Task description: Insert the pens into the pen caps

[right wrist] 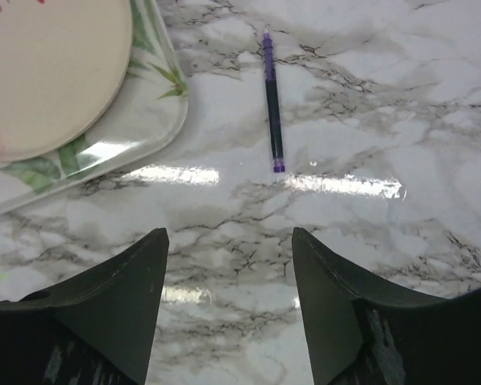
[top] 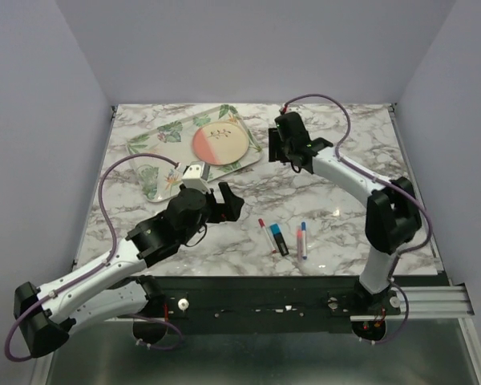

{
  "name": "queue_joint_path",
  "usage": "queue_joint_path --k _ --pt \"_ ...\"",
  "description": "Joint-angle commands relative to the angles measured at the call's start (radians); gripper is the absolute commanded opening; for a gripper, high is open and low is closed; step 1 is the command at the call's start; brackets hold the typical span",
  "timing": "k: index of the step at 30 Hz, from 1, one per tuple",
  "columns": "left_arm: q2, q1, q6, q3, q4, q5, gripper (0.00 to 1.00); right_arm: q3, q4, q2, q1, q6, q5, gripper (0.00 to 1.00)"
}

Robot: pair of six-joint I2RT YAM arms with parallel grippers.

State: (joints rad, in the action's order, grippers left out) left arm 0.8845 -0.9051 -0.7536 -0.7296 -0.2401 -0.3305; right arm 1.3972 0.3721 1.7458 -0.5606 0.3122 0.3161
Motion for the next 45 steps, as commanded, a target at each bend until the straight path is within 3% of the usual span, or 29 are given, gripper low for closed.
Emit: queue_joint_path --k 1,7,24,30,32,37,40,45 --pt "-0.053 0.003 0.200 -0.051 -0.119 -0.168 0.99 0.210 0.086 0.206 0.037 -0.045 0.005 0.68" --pt "-0.084 0.006 0.227 -0.074 -0.165 -0.180 0.99 0.433 0.191 0.437 0.083 -0.015 -0.009 0.61" --pt "-0.142 0.006 0.252 -0.076 -0.143 -0.186 0.99 0.520 0.252 0.600 0.133 -0.001 -0.118 0.50" --pt "-0.144 0.005 0.250 -0.080 -0.143 -0.197 0.99 0.548 0.297 0.620 0.133 -0.013 -0.111 0.36" --pt "-0.144 0.006 0.252 -0.083 -0.146 -0.211 0.99 0.553 0.312 0.621 0.133 -0.013 -0.107 0.25" --pt "-0.156 0.005 0.252 -0.083 -0.156 -0.243 0.99 0.537 0.320 0.610 0.133 -0.024 -0.112 0.01" --pt "-0.162 0.006 0.240 -0.076 -0.159 -0.242 0.99 0.494 0.312 0.575 0.133 -0.032 -0.129 0.01" --pt "-0.154 0.008 0.198 -0.044 -0.142 -0.200 0.99 0.248 0.173 0.422 0.133 -0.048 -0.233 0.01"
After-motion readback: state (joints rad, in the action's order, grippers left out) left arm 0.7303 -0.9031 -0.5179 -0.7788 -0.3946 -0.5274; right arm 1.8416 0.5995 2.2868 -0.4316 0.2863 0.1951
